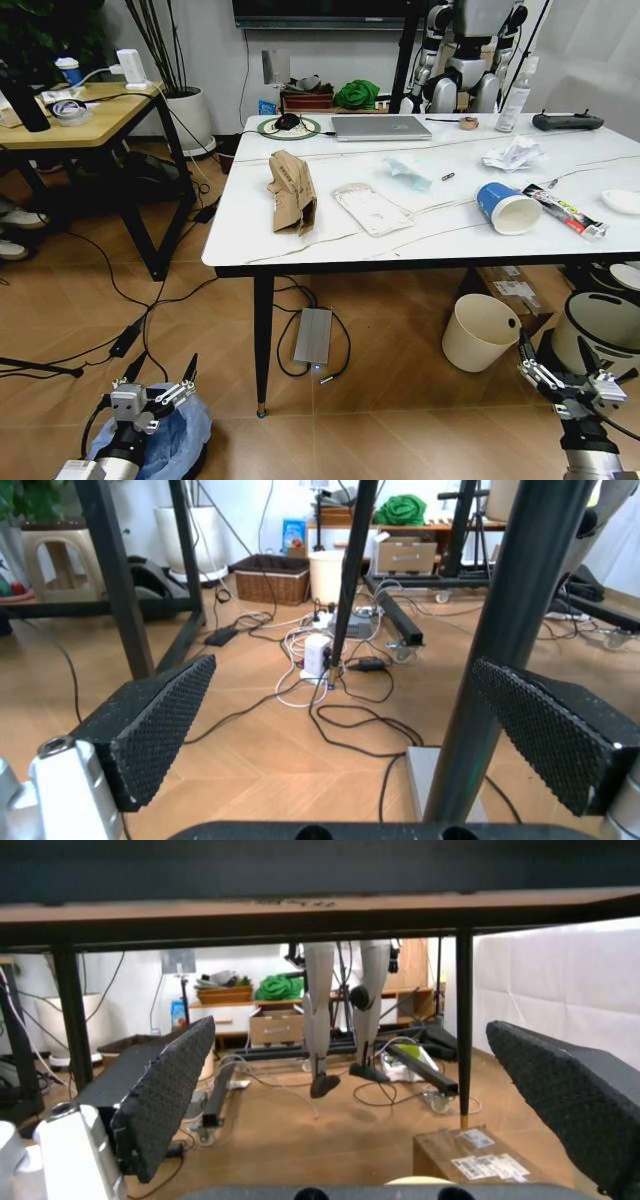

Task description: Pick up the trash bin and place the trash from the table into it.

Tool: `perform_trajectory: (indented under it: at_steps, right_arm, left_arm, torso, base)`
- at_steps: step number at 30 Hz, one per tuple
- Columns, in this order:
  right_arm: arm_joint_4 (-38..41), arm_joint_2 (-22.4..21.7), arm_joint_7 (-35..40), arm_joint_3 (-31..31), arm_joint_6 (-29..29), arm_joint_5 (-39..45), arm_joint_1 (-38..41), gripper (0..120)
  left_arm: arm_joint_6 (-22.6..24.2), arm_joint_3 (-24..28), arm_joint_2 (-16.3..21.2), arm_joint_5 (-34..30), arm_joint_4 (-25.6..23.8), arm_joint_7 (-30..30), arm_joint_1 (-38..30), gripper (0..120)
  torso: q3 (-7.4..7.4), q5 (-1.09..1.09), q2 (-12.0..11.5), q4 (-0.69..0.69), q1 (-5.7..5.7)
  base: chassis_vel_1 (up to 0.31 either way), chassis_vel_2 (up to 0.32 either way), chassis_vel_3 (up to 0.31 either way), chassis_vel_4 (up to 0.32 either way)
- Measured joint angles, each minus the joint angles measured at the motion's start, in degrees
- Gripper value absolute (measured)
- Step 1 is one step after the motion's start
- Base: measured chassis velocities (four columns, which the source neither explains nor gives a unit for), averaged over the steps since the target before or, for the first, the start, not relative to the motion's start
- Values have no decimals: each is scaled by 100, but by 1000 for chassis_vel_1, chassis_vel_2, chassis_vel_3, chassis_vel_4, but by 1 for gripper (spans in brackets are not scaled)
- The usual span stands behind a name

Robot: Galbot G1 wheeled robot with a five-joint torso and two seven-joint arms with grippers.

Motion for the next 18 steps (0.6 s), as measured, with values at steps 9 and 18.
perform_trajectory:
  at_steps: [9, 18]
  right_arm:
    - [-102, -58, -69, -105, 63, -129, -5, 100]
    - [-136, -67, -139, -272, 121, -536, 66, 100]
  left_arm:
    - [-5, -5, -49, -43, 30, -8, 10, 100]
    - [-5, -1, -154, -163, 14, -8, 110, 100]
  torso:
    - [-137, 0, -219, 0, -81]
    - [-276, 0, -432, 0, -157]
  base:
    - [0, 0, 0, 0]
    - [0, 0, 0, 0]
